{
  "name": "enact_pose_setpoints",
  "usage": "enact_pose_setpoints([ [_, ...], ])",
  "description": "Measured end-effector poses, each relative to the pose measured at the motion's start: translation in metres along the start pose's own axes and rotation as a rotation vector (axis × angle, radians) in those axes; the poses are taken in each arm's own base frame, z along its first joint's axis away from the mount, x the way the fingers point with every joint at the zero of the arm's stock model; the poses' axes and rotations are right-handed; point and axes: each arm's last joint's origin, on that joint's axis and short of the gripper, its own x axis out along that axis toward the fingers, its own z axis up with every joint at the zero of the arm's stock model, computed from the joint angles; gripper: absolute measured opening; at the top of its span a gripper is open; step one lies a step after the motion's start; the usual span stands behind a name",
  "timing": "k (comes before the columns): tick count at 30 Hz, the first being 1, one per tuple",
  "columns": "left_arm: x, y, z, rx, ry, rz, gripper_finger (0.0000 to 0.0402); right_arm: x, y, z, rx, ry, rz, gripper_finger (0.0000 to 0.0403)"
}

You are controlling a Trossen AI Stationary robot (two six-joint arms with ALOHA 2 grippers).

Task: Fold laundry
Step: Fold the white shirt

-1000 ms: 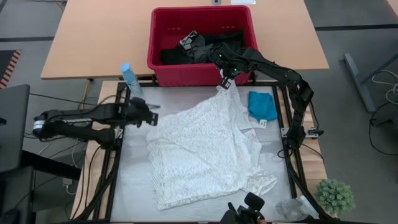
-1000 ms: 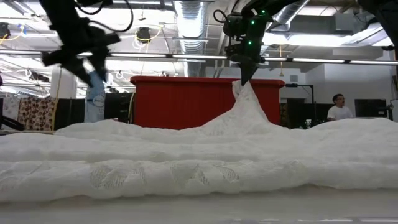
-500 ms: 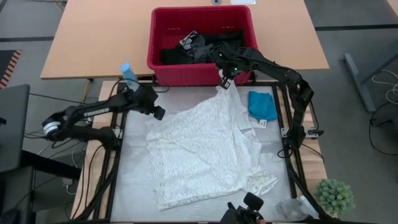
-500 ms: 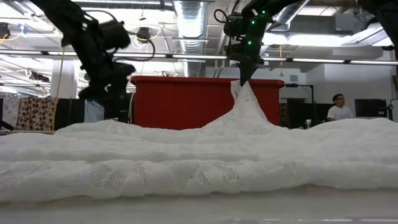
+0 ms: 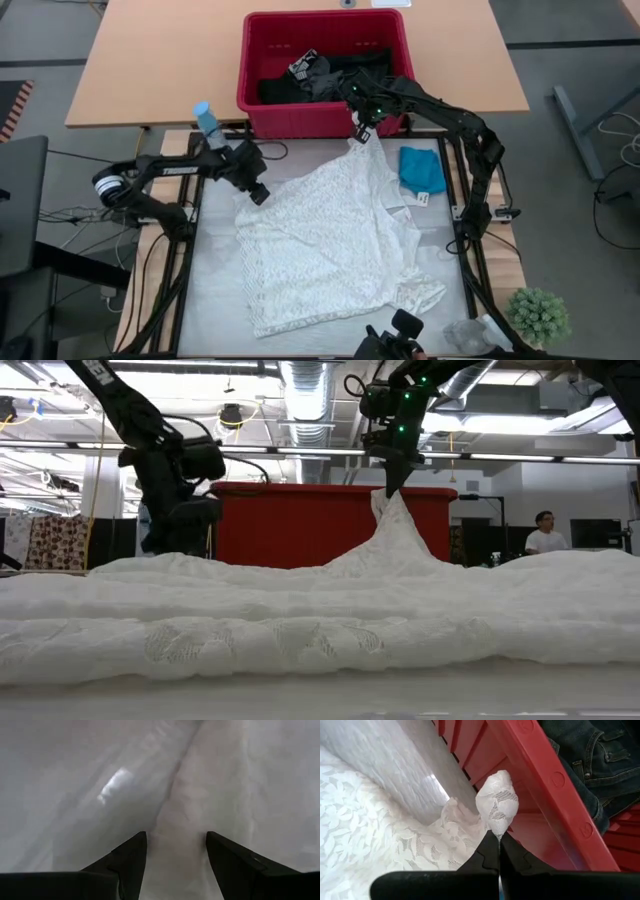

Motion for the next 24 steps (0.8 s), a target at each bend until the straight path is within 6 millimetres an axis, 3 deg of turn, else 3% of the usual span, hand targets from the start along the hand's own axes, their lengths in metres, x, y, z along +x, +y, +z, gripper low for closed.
enact_pose_setpoints([
  [7,0.009,0.003,-0.001,0.011,0.039,0.033,0.0190,0.000,0.000,0.000,0.000,0.001,0.000,0.0020],
  [10,0.007,0.003,-0.004,0.002,0.062,0.037,0.0153,0.000,0.000,0.000,0.000,0.001,0.000,0.0020],
  [16,0.005,0.004,-0.008,0.061,0.097,0.049,0.0021,0.000,0.000,0.000,-0.002,0.005,0.001,0.0020],
  [24,-0.006,0.002,-0.002,-0.003,0.141,0.085,0.0003,0.000,-0.001,-0.005,0.020,0.056,-0.058,0.0019],
])
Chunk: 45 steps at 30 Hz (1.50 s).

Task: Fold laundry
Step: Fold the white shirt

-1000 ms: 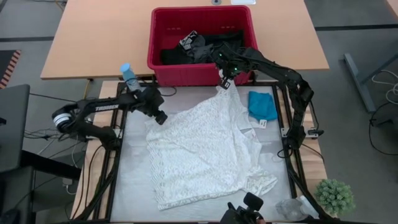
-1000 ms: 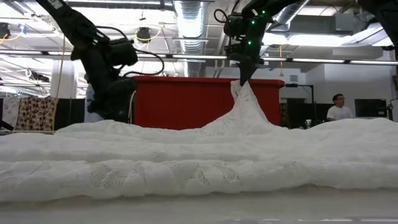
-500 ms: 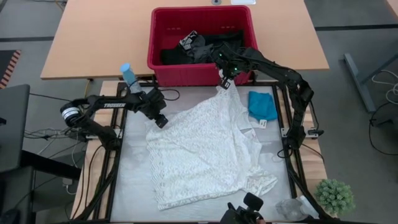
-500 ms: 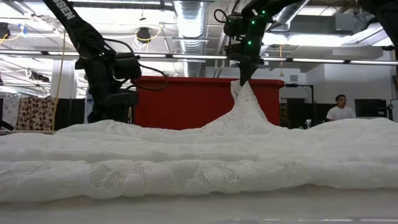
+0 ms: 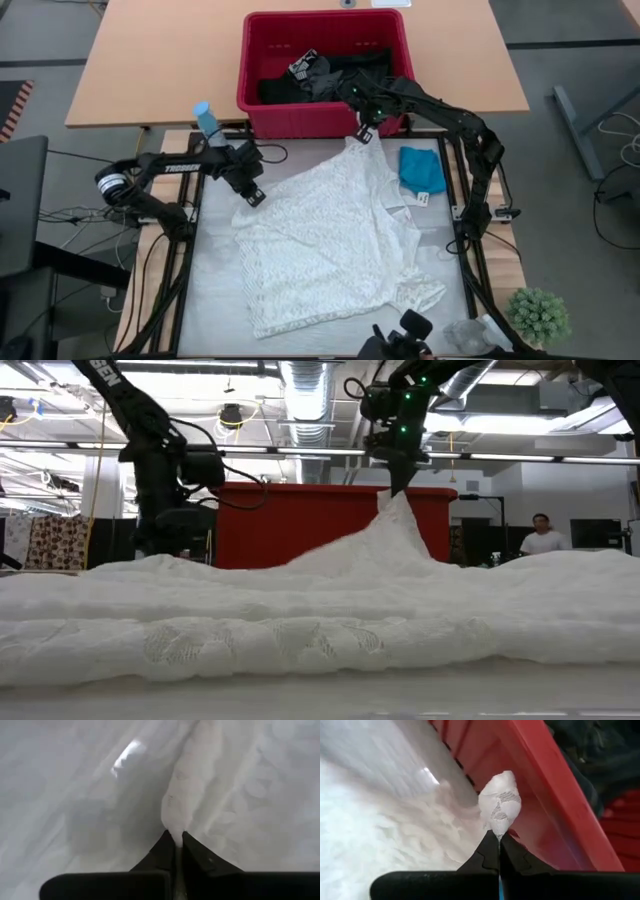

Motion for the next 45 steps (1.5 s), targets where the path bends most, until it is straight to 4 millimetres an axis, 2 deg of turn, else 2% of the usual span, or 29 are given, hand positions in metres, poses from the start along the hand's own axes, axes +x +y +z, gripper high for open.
enact_pose_setpoints([
  [4,-0.026,-0.003,0.014,-0.001,-0.043,0.054,0.0003,0.000,-0.003,-0.003,-0.001,0.030,-0.049,0.0019],
  [8,-0.055,-0.005,0.024,0.027,-0.080,0.132,0.0003,-0.012,-0.004,-0.004,0.016,0.003,-0.102,0.0019],
  [13,-0.090,-0.007,0.029,0.028,-0.099,0.222,0.0003,-0.047,-0.013,-0.014,0.073,-0.069,-0.164,0.0018],
  [18,-0.134,-0.012,0.034,-0.015,-0.209,0.233,0.0002,-0.100,-0.026,-0.033,0.156,-0.197,-0.270,0.0018],
  [21,-0.165,-0.015,0.035,-0.035,-0.289,0.252,0.0002,-0.132,-0.032,-0.047,0.207,-0.289,-0.276,0.0018],
  [24,-0.192,-0.018,0.036,-0.039,-0.345,0.262,0.0002,-0.155,-0.034,-0.061,0.249,-0.355,-0.266,0.0018],
  [31,-0.250,-0.025,0.036,-0.041,-0.466,0.267,0.0002,-0.201,-0.025,-0.079,0.197,-0.557,-0.230,0.0018],
  [37,-0.301,-0.031,0.027,-0.043,-0.573,0.244,0.0002,-0.242,-0.014,-0.089,0.119,-0.771,-0.273,0.0017],
  [45,-0.357,-0.039,0.002,0.020,-0.673,0.084,0.0002,-0.273,-0.004,-0.104,0.039,-0.891,-0.335,0.0017],
])
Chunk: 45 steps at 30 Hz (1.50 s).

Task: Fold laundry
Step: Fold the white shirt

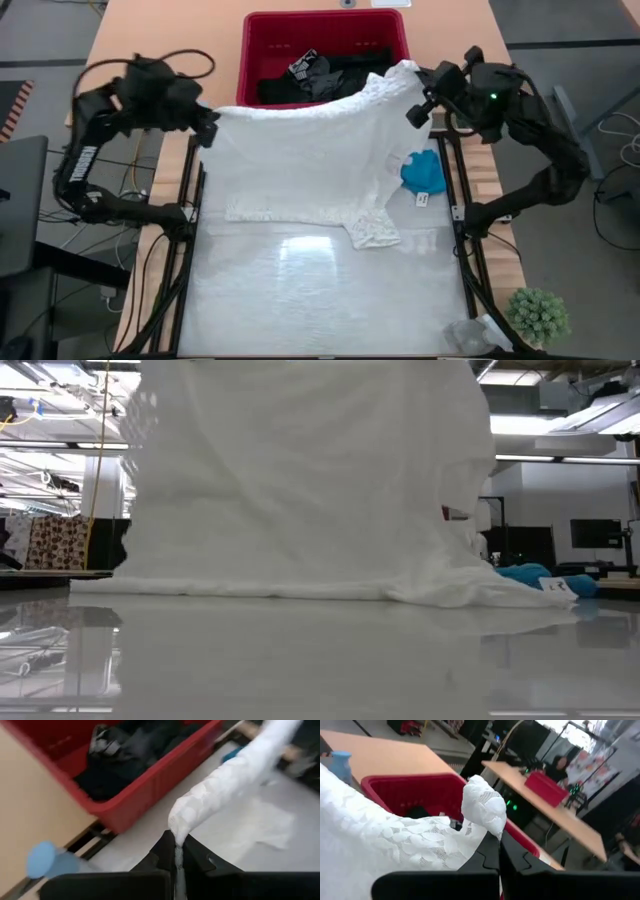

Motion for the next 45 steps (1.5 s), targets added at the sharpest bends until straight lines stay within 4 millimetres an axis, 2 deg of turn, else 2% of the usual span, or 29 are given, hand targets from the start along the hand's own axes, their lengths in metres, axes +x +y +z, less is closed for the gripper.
enact_pose_setpoints([
  [5,-0.029,-0.003,0.005,-0.018,-0.073,-0.144,0.0002,-0.018,0.003,0.008,-0.030,-0.074,0.014,0.0017],
  [11,-0.063,-0.007,0.009,0.086,-0.189,-0.318,0.0006,-0.036,0.006,0.027,-0.085,-0.199,-0.019,0.0017],
  [15,-0.077,-0.007,0.009,0.062,-0.230,-0.352,0.0016,-0.052,0.006,0.040,-0.103,-0.289,-0.031,0.0017],
  [19,-0.088,-0.008,0.009,0.030,-0.252,-0.422,0.0023,-0.072,0.008,0.051,-0.089,-0.398,0.024,0.0017],
  [22,-0.102,-0.010,0.009,0.055,-0.292,-0.544,0.0024,-0.091,0.012,0.056,-0.107,-0.495,0.104,0.0017],
  [26,-0.121,-0.014,0.007,0.063,-0.346,-0.751,0.0024,-0.115,0.019,0.064,-0.009,-0.579,0.191,0.0017],
  [30,-0.138,-0.014,-0.004,0.035,-0.328,-0.880,0.0020,-0.139,0.039,0.067,0.017,-0.566,0.277,0.0017],
  [37,-0.168,-0.010,-0.031,-0.047,-0.315,-0.928,0.0004,-0.187,0.099,0.069,0.043,-0.423,0.317,0.0017],
  [41,-0.164,-0.010,-0.035,-0.206,-0.191,-0.936,0.0005,-0.216,0.126,0.069,0.043,-0.431,0.354,0.0017],
  [45,-0.151,-0.011,-0.033,-0.308,-0.087,-0.923,0.0005,-0.235,0.137,0.075,0.054,-0.459,0.396,0.0017],
])
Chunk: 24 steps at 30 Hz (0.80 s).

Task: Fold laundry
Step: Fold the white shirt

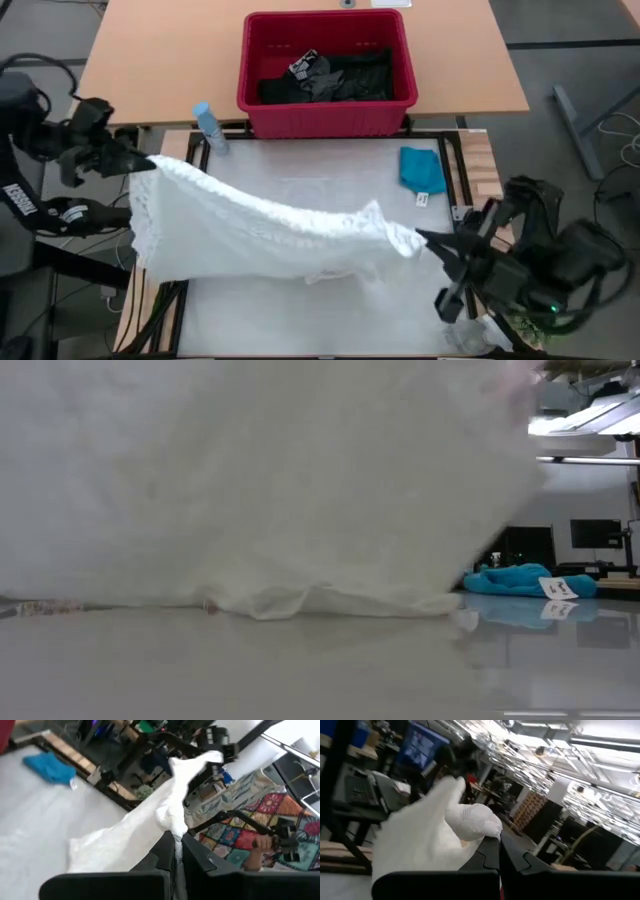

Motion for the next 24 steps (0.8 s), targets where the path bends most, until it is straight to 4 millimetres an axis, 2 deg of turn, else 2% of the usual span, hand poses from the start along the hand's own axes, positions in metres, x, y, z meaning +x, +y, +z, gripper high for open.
enact_pose_setpoints([
  [5,0.017,0.015,0.008,-0.081,0.038,0.040,0.0004,0.000,0.002,0.019,0.005,-0.012,0.007,0.0017],
  [8,0.030,0.023,0.021,-0.113,0.023,0.049,0.0004,-0.003,-0.007,0.031,0.017,-0.019,0.017,0.0017],
  [11,0.041,0.020,0.040,-0.061,-0.031,-0.038,0.0004,-0.007,-0.029,0.042,0.064,-0.031,0.025,0.0017],
  [14,0.054,0.015,0.052,-0.015,-0.046,-0.132,0.0002,-0.009,-0.048,0.041,0.066,-0.039,0.029,0.0017],
  [17,0.077,0.014,0.062,0.029,-0.050,-0.174,0.0001,-0.009,-0.070,0.040,0.078,-0.037,0.027,0.0017],
  [21,0.118,0.013,0.075,0.188,-0.085,-0.217,0.0000,-0.005,-0.106,0.035,0.084,-0.021,0.000,0.0017],
  [24,0.143,0.011,0.076,0.304,-0.100,-0.218,0.0000,-0.002,-0.133,0.028,0.078,0.001,-0.025,0.0017],
])
